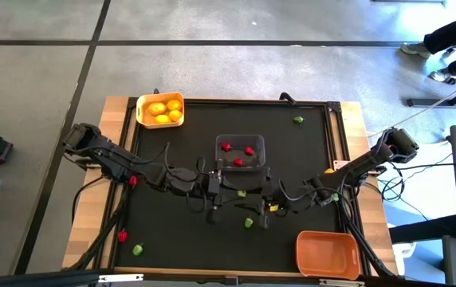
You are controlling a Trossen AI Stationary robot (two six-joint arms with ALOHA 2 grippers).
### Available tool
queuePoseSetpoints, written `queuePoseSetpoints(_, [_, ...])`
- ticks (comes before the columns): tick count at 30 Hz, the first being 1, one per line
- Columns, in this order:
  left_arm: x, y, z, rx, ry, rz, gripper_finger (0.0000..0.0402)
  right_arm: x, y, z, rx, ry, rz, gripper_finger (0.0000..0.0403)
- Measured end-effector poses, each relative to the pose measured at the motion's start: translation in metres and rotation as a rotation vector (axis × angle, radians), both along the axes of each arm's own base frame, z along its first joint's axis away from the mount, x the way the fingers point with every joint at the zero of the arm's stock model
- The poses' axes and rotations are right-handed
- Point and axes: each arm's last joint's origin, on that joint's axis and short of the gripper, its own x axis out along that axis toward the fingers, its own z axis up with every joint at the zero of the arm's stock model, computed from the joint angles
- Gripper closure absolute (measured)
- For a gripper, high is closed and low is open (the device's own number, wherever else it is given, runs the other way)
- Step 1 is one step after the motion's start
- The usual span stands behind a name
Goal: Sort produce into baskets
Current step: Put the green bell pepper into the orange bin
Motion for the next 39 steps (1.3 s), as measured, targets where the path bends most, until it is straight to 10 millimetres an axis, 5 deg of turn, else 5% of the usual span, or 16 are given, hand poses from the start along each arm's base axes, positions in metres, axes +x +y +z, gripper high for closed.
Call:
queuePoseSetpoints(14, [0.000,0.001,-0.001,-0.014,0.007,-0.001,0.0318,0.000,-0.001,-0.001,-0.089,0.014,-0.016,0.0395])
queuePoseSetpoints(18, [0.000,0.001,-0.001,-0.015,0.009,0.001,0.0306,0.000,-0.001,-0.001,-0.102,0.015,-0.013,0.0387])
queuePoseSetpoints(28, [-0.004,-0.003,-0.001,-0.019,0.038,0.013,0.0200,-0.004,-0.002,0.000,-0.122,0.049,0.036,0.0393])
queuePoseSetpoints(39, [-0.016,-0.009,-0.006,0.006,0.166,-0.027,0.0193,-0.048,0.006,0.014,-0.024,0.205,0.182,0.0394])
